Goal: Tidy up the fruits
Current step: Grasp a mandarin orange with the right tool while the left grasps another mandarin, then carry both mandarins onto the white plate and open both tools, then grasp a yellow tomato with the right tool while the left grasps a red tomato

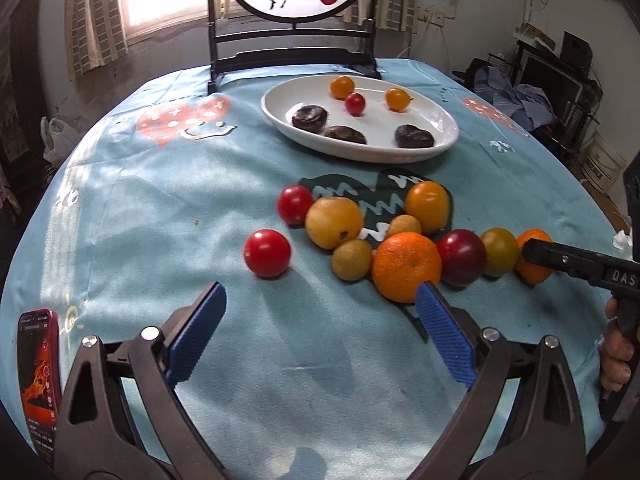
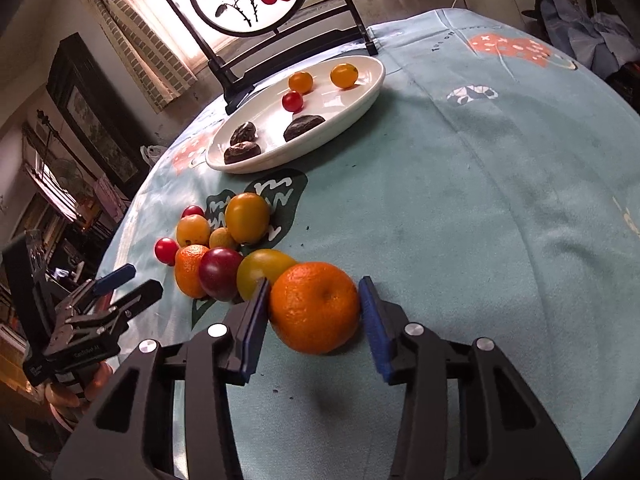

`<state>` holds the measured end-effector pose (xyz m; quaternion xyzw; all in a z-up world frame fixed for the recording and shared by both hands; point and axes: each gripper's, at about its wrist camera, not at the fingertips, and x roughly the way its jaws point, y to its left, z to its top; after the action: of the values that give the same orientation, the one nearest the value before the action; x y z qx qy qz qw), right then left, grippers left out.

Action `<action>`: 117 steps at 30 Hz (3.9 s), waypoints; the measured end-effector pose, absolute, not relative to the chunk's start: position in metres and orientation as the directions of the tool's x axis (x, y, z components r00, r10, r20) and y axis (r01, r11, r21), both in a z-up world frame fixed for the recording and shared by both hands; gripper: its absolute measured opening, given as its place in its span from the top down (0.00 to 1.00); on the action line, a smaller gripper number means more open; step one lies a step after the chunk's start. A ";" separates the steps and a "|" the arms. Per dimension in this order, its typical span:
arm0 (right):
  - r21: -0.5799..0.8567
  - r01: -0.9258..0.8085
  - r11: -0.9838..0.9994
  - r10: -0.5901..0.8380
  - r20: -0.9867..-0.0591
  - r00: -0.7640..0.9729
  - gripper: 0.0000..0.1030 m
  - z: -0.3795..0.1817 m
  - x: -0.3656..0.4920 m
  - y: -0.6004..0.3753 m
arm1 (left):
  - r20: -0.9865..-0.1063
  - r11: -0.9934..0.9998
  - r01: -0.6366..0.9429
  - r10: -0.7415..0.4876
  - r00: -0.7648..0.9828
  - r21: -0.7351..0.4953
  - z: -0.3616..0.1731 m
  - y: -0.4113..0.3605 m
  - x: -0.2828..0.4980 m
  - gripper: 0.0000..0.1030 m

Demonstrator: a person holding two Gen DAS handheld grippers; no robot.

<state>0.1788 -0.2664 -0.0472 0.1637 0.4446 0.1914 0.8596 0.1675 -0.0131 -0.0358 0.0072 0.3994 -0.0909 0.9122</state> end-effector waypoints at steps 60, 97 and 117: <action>0.425 -0.242 0.872 0.467 -0.580 0.667 0.56 0.003 0.295 -0.233 | -0.650 0.960 0.237 -0.273 0.709 -0.145 0.010 -0.047 0.303 0.58; 0.294 -0.427 0.855 0.486 -0.739 0.466 0.38 -0.028 0.208 -0.227 | -0.725 0.992 -0.109 0.025 0.688 -0.069 -0.015 0.049 0.223 0.02; 0.260 -0.478 0.839 0.479 -0.769 0.422 0.61 -0.043 0.207 -0.212 | -0.715 0.999 -0.024 -0.005 0.699 -0.030 -0.018 0.045 0.203 0.02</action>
<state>0.2065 -0.2121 -0.0433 0.0007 0.4564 0.2837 0.8433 0.2034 0.0455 -0.0181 -0.0186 0.3881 0.0052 0.9214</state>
